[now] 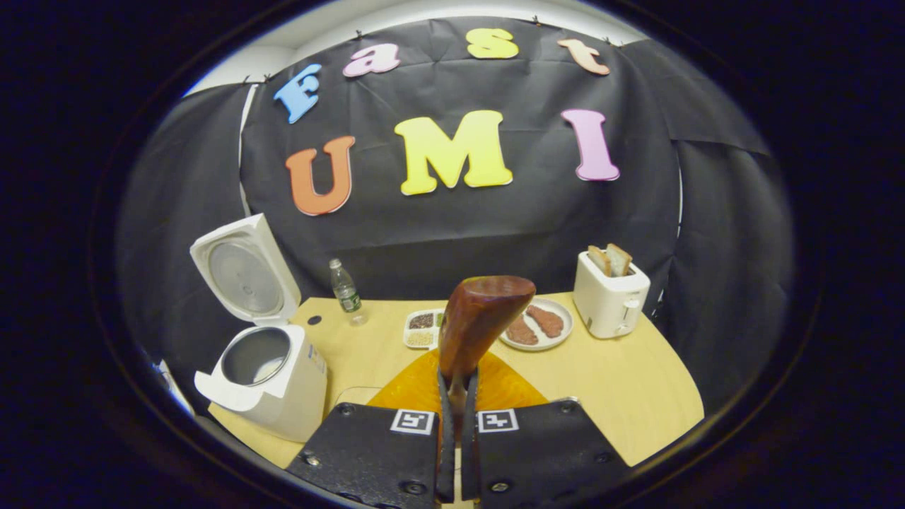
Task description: Close the left gripper, press the button to open the rice cooker; take a wooden spoon from the chopstick holder with the right hand, scoop a spoonful of rice and pour it into the rice cooker, then put the wooden spoon back into the chopstick holder.
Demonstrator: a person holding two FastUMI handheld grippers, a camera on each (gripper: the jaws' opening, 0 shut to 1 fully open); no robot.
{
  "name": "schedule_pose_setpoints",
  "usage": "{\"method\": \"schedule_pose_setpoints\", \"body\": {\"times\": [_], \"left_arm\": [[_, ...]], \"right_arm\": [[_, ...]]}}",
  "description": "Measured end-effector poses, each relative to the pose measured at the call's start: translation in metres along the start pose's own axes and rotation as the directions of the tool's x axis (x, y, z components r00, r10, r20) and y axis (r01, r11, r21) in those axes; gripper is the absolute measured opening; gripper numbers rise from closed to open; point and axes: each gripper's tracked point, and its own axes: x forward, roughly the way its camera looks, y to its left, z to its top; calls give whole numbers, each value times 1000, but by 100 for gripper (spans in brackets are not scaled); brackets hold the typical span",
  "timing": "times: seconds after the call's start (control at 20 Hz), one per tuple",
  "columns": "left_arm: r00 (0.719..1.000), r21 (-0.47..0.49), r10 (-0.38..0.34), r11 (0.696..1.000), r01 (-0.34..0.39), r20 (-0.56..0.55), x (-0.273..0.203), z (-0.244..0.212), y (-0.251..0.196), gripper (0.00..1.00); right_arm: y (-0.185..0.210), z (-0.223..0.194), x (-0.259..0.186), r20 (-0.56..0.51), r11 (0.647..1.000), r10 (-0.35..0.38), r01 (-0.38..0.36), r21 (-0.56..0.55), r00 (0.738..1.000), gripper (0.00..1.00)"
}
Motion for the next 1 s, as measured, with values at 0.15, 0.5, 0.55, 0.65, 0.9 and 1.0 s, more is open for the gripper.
{"method": "schedule_pose_setpoints", "body": {"times": [0.15, 0.5, 0.55, 0.65, 0.9, 1.0], "left_arm": [[1000, -12, 23, 1000, -23, -9, -6, -3, 19, 94], [995, -20, 56, 998, -58, -86, -18, -28, 47, 94], [994, -23, 57, 998, -60, -96, -19, -32, 48, 94], [992, -35, 51, 998, -56, -116, -18, -36, 49, 94], [990, -34, 58, 997, -63, -130, -16, -38, 58, 94], [989, -37, 64, 997, -70, -137, -16, -39, 63, 94]], "right_arm": [[21, -37, 20, -47, 993, -4, -1, -117, 999, 8], [33, -93, 45, -33, 887, -95, 69, -456, 995, 9], [36, -101, 49, -32, 869, -104, 75, -489, 994, 9], [38, -119, 51, -61, 856, -115, 68, -513, 992, 9], [61, -139, 50, -137, 952, -56, 12, -305, 989, 9], [66, -141, 53, -169, 985, -33, 4, -170, 985, 9]]}}
